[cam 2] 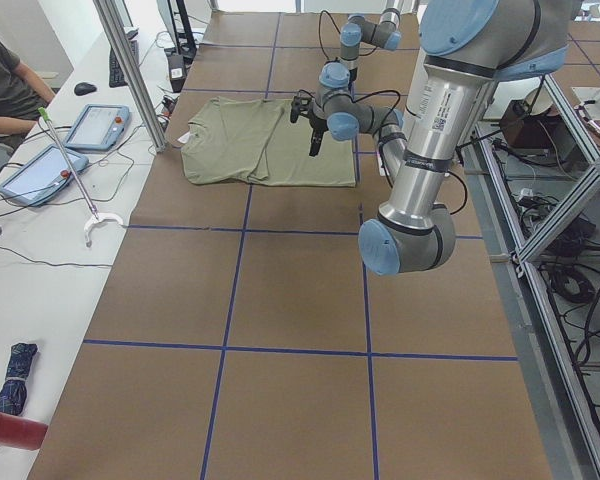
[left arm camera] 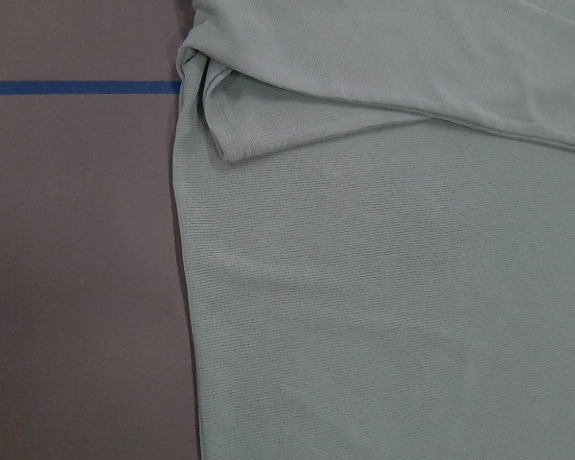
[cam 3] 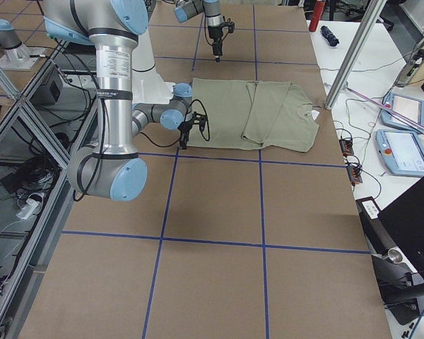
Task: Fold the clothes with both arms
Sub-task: 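Lower both grippers to the shirt hem corners nearest the robot and grasp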
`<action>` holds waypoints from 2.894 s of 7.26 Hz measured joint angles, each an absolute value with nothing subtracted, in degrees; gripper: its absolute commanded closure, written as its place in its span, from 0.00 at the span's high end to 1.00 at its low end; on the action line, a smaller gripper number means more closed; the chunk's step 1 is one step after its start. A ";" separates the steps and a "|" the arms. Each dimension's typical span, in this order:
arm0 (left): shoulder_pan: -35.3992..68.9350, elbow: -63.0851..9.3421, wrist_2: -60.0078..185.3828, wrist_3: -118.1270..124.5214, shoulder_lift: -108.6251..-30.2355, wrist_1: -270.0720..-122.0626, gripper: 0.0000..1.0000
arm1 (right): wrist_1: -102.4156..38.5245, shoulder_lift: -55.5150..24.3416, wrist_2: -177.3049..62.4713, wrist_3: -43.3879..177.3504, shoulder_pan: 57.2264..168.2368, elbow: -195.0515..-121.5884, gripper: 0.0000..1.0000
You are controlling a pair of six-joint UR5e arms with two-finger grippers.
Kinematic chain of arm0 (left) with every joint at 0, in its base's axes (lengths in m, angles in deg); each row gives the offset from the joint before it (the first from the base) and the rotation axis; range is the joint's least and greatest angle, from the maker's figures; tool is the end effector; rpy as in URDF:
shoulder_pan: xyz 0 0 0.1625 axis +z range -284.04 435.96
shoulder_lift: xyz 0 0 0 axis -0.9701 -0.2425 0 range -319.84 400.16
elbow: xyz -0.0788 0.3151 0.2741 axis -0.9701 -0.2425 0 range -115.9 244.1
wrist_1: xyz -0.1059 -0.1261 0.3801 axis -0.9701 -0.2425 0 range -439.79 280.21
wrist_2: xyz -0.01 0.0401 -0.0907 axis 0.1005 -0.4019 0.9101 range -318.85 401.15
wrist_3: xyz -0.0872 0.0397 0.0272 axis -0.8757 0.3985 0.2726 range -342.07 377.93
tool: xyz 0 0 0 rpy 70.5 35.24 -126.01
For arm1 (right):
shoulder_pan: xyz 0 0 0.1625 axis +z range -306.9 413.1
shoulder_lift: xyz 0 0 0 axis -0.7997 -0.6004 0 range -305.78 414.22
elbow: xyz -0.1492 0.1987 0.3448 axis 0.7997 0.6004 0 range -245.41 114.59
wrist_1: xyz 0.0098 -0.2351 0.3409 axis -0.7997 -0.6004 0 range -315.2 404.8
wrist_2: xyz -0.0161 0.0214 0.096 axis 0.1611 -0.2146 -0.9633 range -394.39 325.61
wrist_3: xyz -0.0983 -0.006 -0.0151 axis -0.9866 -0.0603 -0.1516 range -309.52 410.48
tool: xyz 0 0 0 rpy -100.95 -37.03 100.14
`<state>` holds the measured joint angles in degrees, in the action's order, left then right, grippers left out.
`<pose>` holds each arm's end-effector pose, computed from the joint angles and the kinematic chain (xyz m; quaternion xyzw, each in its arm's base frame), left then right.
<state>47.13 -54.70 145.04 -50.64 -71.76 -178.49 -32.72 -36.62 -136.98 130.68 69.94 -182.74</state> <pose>0.4210 -0.3567 0.2165 0.1139 0.4901 0.0041 0.8642 -0.4303 -0.2469 0.4254 -0.0242 -0.3464 0.0210 0.9375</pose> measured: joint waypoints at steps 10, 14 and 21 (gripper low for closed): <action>55.70 -52.94 140.37 -61.89 -70.29 -178.47 0.98 | -32.63 -36.15 -138.19 131.41 72.45 -187.34 0.00; 65.04 -47.36 135.70 -70.85 -70.07 -177.43 0.93 | -32.63 -35.95 -138.50 131.34 74.96 -187.75 0.00; 63.40 -46.95 135.48 -71.03 -69.58 -177.24 0.85 | -32.63 -35.60 -138.63 131.34 75.68 -187.72 0.00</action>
<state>63.40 -46.95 135.48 -71.03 -69.58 -177.24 -32.63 -35.60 -138.63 131.34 75.68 -187.72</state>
